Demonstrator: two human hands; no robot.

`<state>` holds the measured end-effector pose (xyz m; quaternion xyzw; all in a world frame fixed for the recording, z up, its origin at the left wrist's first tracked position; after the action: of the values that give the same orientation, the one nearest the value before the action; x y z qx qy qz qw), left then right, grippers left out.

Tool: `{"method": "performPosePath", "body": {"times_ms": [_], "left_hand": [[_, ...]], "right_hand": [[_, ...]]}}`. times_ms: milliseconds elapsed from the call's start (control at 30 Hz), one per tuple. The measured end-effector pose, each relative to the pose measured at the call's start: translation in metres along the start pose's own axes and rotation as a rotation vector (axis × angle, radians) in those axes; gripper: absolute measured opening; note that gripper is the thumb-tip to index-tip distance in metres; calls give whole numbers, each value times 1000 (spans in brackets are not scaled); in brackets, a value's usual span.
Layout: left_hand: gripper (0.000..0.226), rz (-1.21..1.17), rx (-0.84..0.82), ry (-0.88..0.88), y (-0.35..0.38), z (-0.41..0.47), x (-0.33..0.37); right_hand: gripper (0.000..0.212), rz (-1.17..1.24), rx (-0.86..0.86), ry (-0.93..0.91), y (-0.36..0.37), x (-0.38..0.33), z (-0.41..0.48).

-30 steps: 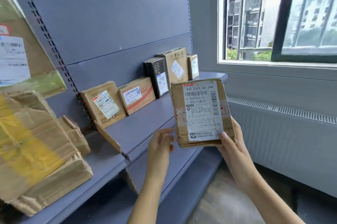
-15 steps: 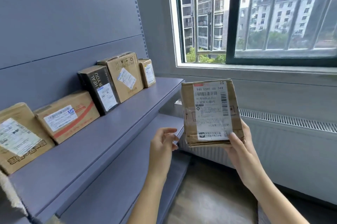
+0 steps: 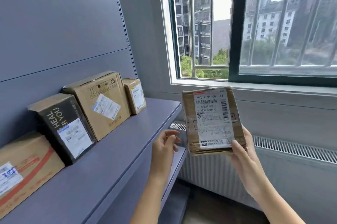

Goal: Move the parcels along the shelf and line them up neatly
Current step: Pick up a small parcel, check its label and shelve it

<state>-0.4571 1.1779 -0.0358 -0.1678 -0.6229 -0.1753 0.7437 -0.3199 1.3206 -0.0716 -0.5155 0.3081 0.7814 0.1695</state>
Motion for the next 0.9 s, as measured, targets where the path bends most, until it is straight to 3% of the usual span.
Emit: {"method": "performPosePath", "body": {"times_ms": [167, 333, 900], "left_hand": [[20, 33, 27, -22, 2, 56, -16], [20, 57, 47, -66, 6, 94, -33], [22, 80, 268, -53, 98, 224, -37]], "right_hand": [[89, 41, 16, 22, 5, 23, 54], [94, 46, -1, 41, 5, 44, 97], [92, 86, -297, 132, -45, 91, 292]]}}
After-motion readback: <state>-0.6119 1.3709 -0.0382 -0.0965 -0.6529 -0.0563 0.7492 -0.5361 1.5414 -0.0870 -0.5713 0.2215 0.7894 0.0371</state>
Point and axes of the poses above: each hand's wrist, its own z-axis towards the middle knuckle, its own y-axis out of the palm, x = y × z, the point moved 2 cm from there along z, towards the middle knuckle
